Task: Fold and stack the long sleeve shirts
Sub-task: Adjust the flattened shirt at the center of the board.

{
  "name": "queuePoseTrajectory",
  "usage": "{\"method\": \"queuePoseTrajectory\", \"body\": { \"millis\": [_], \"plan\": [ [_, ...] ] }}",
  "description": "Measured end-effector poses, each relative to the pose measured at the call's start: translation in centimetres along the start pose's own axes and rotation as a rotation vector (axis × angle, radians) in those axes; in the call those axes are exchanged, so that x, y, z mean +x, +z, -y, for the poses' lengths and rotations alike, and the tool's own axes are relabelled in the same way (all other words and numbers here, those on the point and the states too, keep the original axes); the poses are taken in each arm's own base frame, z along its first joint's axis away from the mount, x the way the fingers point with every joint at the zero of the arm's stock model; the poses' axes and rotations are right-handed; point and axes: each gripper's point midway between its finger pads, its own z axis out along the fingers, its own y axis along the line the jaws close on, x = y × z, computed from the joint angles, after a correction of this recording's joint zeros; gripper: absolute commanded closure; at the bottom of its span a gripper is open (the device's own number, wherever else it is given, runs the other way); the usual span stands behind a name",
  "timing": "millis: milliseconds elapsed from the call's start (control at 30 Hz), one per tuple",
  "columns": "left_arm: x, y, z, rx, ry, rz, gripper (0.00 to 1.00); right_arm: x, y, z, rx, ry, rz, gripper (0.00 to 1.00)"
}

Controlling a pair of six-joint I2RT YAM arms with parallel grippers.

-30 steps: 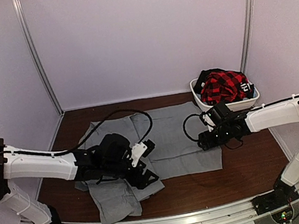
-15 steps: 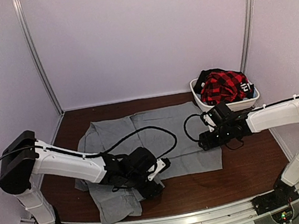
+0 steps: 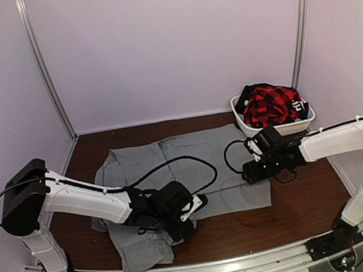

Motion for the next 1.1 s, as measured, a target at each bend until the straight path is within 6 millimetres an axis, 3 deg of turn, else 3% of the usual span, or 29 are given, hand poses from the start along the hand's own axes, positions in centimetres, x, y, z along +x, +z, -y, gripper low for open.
{"method": "queuePoseTrajectory", "body": {
  "millis": [267, 500, 600, 700, 767, 933, 1100],
  "plan": [
    [-0.5, -1.1, -0.2, -0.01, 0.008, -0.002, 0.98, -0.6, -0.6, -0.1, -0.003, 0.001, 0.023, 0.31],
    [-4.5, -5.8, -0.9, 0.008, 0.013, 0.115, 1.0, -0.7, -0.8, 0.0, 0.0, 0.001, 0.028, 0.31],
    [-5.8, -7.6, -2.6, -0.001, -0.014, 0.163, 1.0, -0.7, -0.9, 0.0, 0.001, 0.001, 0.029, 0.31],
    [-6.5, -9.2, -6.2, -0.053, -0.067, 0.187, 1.0, -0.9, -1.1, 0.0, 0.001, 0.001, 0.037, 0.31],
    [-7.1, -10.6, -9.8, -0.111, -0.122, 0.212, 1.0, -1.1, -1.3, -0.1, -0.002, 0.002, 0.045, 0.31],
    [-10.3, -16.2, -20.4, -0.296, -0.264, 0.344, 1.0, -1.1, -1.4, -0.1, -0.003, 0.002, 0.048, 0.31],
    [-11.7, -20.5, -30.1, -0.46, -0.364, 0.42, 1.0, -1.2, -1.4, -0.1, -0.005, 0.001, 0.05, 0.31]
  ]
}}
